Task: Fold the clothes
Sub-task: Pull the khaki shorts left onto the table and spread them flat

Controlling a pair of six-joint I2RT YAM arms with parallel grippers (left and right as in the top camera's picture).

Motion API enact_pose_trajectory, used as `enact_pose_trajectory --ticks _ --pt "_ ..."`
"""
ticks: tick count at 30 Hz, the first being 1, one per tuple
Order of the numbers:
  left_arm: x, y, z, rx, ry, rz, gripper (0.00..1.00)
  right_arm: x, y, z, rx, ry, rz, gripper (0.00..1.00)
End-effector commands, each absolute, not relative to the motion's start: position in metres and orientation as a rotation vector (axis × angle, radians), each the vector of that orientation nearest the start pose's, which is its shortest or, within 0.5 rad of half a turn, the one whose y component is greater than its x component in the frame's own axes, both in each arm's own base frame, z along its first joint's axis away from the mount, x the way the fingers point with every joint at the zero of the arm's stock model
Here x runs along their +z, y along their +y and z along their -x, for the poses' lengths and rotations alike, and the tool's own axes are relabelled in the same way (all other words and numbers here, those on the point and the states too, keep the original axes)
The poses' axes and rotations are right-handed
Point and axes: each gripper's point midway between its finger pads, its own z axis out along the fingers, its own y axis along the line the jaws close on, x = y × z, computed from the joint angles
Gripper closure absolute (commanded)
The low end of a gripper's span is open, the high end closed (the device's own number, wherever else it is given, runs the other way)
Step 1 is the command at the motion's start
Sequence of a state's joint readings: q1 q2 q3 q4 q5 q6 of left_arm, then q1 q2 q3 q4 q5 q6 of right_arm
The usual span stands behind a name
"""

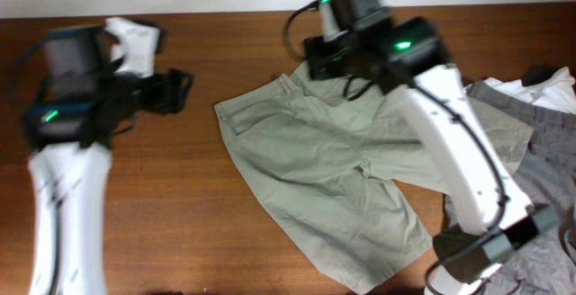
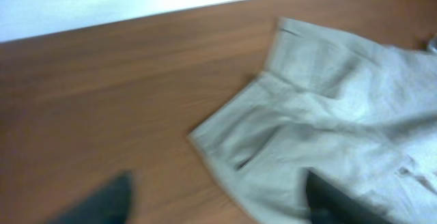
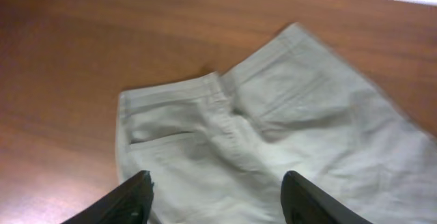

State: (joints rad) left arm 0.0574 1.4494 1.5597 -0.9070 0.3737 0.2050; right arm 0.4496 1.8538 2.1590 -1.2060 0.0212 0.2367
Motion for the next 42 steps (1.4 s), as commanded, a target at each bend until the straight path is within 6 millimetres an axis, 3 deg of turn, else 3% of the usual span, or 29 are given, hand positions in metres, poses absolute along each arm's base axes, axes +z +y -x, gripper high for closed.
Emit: enact_pose_trajectory --ticks 1,2,5,8,10,13,16,18,19,21,25,27,29,32,33,34,35,36,37,41,42 --pt "0.220 -0.128 -0.431 -0.467 2.346 -0.639 0.91 0.371 0.164 -0.395 0.342 2.343 0.171 0.50" --pt "0.202 -0.148 -0.441 -0.488 2.342 -0.688 1.00 0.380 0.153 -0.388 0.338 2.328 0.147 0.57" --pt "0.142 -0.212 -0.473 -0.534 2.278 -0.823 1.00 0.398 0.124 -0.362 0.329 2.323 0.063 0.86" --pt "0.088 -0.255 -0.487 -0.560 2.235 -0.902 1.00 0.393 0.113 -0.344 0.309 2.375 0.048 0.96" --pt "0.059 -0.269 -0.493 -0.566 2.223 -0.923 1.00 0.386 0.111 -0.338 0.297 2.413 0.049 0.96" --pt "0.018 -0.264 -0.501 -0.580 2.285 -0.861 1.00 0.381 0.109 -0.333 0.290 2.442 0.048 0.96" --pt "-0.007 -0.229 -0.509 -0.399 2.404 -0.766 1.00 0.380 0.109 -0.331 0.288 2.449 0.048 0.96" --pt "-0.025 -0.169 -0.517 -0.086 2.528 -0.635 1.00 0.380 0.109 -0.331 0.288 2.448 0.048 0.96" --pt "-0.030 -0.149 -0.517 0.005 2.560 -0.628 1.00 0.380 0.109 -0.331 0.288 2.449 0.048 0.96" --pt "-0.043 -0.070 -0.510 0.273 2.679 -0.537 1.00 0.380 0.109 -0.331 0.286 2.453 0.049 0.96" --pt "-0.046 0.023 -0.488 0.291 2.844 -0.308 1.00 0.378 0.104 -0.333 0.246 2.454 0.034 0.96" --pt "-0.034 0.061 -0.476 0.302 2.899 -0.205 1.00 0.370 0.099 -0.339 0.193 2.469 0.017 0.96" --pt "-0.005 0.093 -0.469 0.297 2.908 -0.086 0.99 0.342 0.100 -0.352 0.146 2.550 0.015 0.96" --pt "0.072 0.102 -0.481 0.147 2.772 -0.017 0.85 0.274 0.104 -0.367 0.086 2.748 -0.046 0.96" --pt "0.098 0.104 -0.483 0.141 2.724 -0.011 0.70 0.246 0.105 -0.369 0.055 2.826 -0.064 0.96" --pt "0.125 0.104 -0.484 0.153 2.677 -0.009 0.38 0.217 0.107 -0.367 0.036 2.914 -0.073 0.94" --pt "0.164 0.102 -0.481 0.166 2.606 -0.001 0.01 0.191 0.110 -0.364 0.034 2.998 -0.068 0.82" --pt "0.201 0.097 -0.476 0.166 2.535 -0.001 0.01 0.164 0.111 -0.359 0.011 3.078 -0.062 0.61" --pt "0.236 0.087 -0.468 0.136 2.460 -0.022 0.01 0.130 0.111 -0.355 -0.021 3.159 -0.038 0.51" --pt "0.302 0.072 -0.432 0.111 2.342 -0.046 0.01 0.052 0.111 -0.340 -0.032 3.279 0.028 0.42" --pt "0.309 0.069 -0.425 0.107 2.333 -0.050 0.01 0.042 0.113 -0.339 -0.004 3.277 0.059 0.41"
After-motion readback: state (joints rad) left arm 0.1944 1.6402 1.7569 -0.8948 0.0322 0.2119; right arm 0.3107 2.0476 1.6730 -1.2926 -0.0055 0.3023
